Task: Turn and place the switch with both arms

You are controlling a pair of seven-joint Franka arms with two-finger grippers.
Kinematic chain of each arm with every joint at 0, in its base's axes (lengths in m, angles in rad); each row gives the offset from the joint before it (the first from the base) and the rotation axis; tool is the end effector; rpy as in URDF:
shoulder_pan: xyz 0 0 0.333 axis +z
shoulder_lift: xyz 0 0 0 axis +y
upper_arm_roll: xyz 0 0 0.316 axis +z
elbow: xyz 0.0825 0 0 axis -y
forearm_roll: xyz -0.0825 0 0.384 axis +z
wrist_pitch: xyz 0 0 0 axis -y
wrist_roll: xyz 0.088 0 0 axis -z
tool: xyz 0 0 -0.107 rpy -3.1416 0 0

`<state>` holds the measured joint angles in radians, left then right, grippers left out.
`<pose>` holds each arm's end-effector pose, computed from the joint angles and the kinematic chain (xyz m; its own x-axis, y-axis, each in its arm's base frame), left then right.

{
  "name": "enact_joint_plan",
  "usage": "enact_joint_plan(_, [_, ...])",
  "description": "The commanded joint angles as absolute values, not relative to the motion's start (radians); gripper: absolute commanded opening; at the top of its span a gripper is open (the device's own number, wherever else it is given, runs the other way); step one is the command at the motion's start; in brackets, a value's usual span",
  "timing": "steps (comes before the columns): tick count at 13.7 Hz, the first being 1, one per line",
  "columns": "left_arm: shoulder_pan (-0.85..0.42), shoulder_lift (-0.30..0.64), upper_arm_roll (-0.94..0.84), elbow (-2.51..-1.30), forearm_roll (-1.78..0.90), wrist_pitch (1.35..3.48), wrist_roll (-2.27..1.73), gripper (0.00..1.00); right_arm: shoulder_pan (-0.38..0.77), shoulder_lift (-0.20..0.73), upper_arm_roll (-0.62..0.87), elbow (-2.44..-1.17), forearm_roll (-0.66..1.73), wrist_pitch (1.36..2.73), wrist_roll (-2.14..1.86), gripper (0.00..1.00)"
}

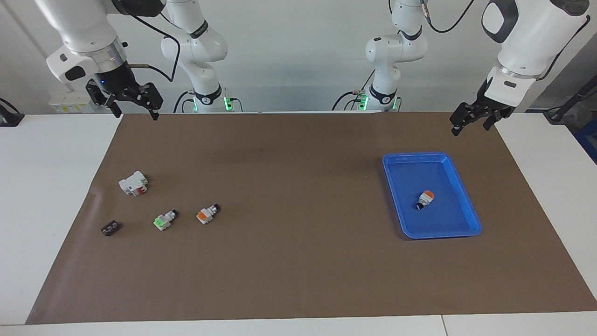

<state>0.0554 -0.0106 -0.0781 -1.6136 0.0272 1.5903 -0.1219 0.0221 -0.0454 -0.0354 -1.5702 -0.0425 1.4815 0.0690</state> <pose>0.5522 -0.0099 0.6119 0.9951 0.0985 -0.0092 0.0982 -0.9947 -0.0293 0.5310 -0.0124 0.6419 0.9955 -0.0858 -0.0403 -0.0840 -0.9955 0.0437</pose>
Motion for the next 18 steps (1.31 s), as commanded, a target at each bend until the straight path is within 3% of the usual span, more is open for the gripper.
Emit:
enact_joint_plan(1, [0.058,-0.037,-0.081,-1.641,0.046,1.592,-0.123,1.00,0.012,-0.057,-0.026,-1.575,-0.057,1.470,0.052,1.00])
enact_joint_plan(11, [0.058,-0.037,-0.081,-1.641,0.046,1.592,-0.121,1.00,0.003,-0.064,-0.031,-1.595,-0.054,1.523,0.037,1.00])
enact_joint_plan(16, [0.058,-0.037,-0.081,-1.641,0.046,1.592,-0.123,1.00,0.000,-0.060,-0.031,-1.788,-0.061,1.828,0.044,1.00])
enact_joint_plan(18, [0.058,-0.037,-0.081,-1.641,0.046,1.592,-0.121,1.00,-0.023,0.021,-0.031,-1.815,-0.061,1.941,0.098,1.00])
